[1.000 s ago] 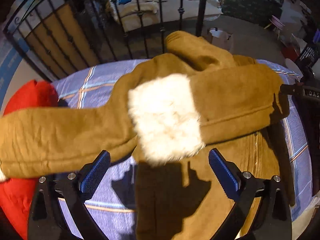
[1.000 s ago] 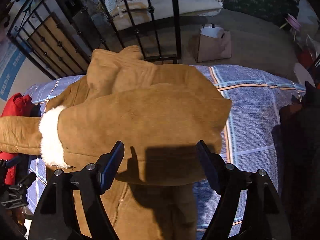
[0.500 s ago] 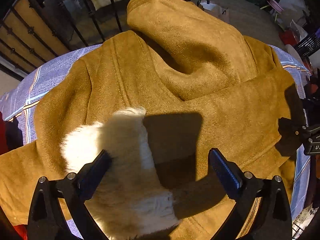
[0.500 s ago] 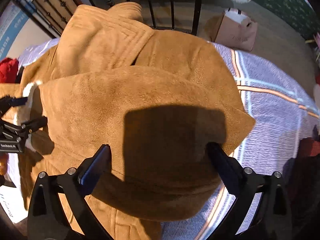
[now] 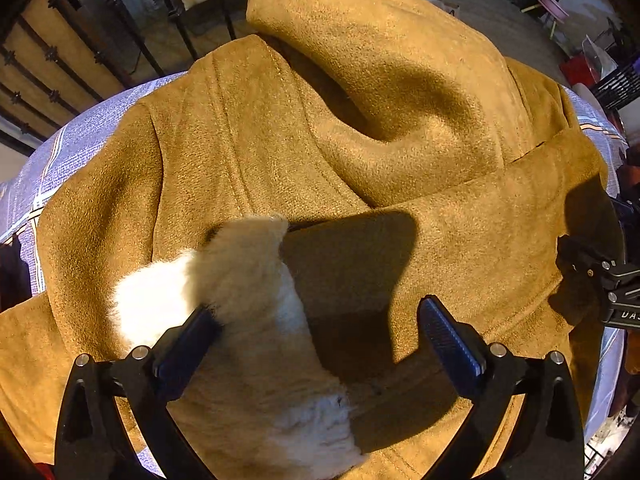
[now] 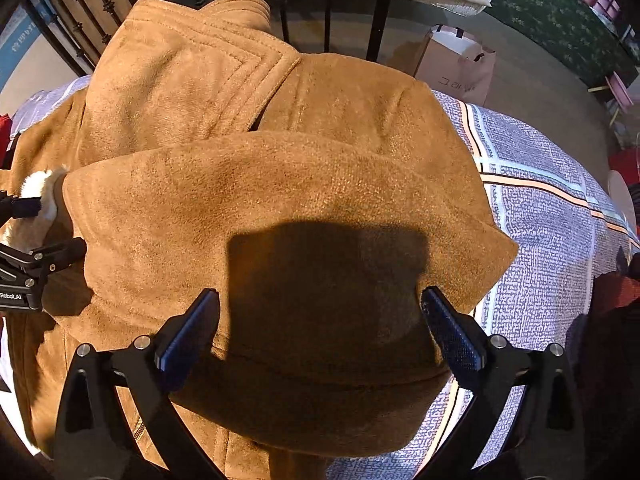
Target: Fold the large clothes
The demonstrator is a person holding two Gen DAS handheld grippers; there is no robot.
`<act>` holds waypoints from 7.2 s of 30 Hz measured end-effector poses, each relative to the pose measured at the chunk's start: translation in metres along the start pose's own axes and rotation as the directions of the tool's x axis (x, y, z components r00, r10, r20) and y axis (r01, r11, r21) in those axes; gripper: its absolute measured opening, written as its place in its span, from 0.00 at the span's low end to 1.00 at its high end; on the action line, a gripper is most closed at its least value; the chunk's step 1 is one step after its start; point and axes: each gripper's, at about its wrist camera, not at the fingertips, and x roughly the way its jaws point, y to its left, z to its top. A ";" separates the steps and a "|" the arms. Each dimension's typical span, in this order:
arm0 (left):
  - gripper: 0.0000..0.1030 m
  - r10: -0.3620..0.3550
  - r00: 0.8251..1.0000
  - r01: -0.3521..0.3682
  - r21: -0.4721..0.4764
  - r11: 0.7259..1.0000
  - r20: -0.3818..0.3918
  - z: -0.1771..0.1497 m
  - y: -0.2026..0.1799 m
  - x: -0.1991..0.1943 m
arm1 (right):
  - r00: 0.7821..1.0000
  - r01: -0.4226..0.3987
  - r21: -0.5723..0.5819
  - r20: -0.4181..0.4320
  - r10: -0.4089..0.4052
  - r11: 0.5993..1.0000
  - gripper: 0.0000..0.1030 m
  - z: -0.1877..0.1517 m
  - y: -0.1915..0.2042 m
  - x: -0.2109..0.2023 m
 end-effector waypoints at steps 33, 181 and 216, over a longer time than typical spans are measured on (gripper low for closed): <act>0.81 0.457 0.822 -0.071 -0.735 0.674 0.340 -0.251 0.325 -0.246 | 0.983 -0.176 0.090 0.075 0.170 0.980 0.95 -0.133 0.112 -0.130; 0.86 0.053 0.981 -0.041 -0.065 0.997 0.187 -0.167 0.088 -0.098 | 0.995 -0.083 0.063 0.058 0.080 0.995 0.94 -0.085 0.033 -0.082; 0.28 -0.235 0.972 0.229 -0.156 0.961 -0.019 -0.296 0.085 -0.037 | 0.926 -0.271 0.287 -0.184 0.330 0.919 0.31 -0.252 0.004 -0.039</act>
